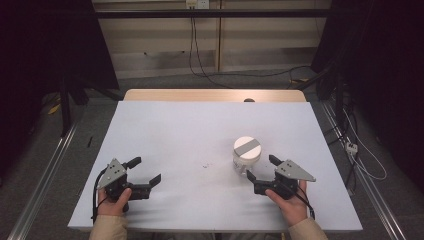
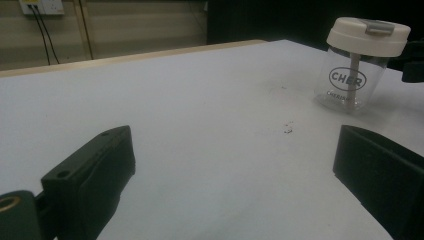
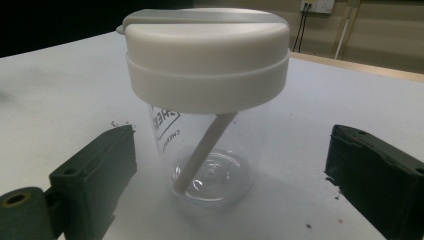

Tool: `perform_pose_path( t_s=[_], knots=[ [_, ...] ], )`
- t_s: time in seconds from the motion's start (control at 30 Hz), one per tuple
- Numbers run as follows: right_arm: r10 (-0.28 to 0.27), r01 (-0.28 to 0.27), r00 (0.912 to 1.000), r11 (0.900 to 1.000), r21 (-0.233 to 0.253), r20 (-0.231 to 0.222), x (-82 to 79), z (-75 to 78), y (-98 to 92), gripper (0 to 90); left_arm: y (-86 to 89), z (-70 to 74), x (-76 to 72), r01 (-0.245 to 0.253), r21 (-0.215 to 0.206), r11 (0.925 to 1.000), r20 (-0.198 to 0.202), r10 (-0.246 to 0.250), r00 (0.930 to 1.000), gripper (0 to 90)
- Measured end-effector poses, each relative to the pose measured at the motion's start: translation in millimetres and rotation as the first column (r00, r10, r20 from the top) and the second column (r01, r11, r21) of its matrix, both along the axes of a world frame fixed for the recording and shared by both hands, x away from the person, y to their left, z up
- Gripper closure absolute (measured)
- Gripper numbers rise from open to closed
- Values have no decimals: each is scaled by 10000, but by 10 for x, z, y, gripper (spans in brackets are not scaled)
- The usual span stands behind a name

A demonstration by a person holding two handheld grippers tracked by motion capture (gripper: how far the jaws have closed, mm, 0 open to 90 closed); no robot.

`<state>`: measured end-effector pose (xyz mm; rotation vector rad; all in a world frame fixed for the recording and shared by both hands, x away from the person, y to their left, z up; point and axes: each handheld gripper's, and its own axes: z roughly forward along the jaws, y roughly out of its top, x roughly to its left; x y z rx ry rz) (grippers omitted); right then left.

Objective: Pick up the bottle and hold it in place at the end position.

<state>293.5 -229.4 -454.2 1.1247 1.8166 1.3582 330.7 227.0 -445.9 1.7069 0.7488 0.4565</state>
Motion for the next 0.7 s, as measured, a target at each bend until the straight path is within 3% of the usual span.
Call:
perform_pose_path(
  t_s=[0.37, 0.7],
  knots=[
    [-8, 10, 9998, 10000, 79, -219, 140, -23, 216, 60, 7, -7, 6, -6, 3, 10000, -39, 6, 10000, 29],
    [-246, 250, 9991, 9996, 107, -343, 248, -14, 293, 77, 10, -5, 7, 22, -33, 10000, -49, -22, 10000, 29]
  ],
)
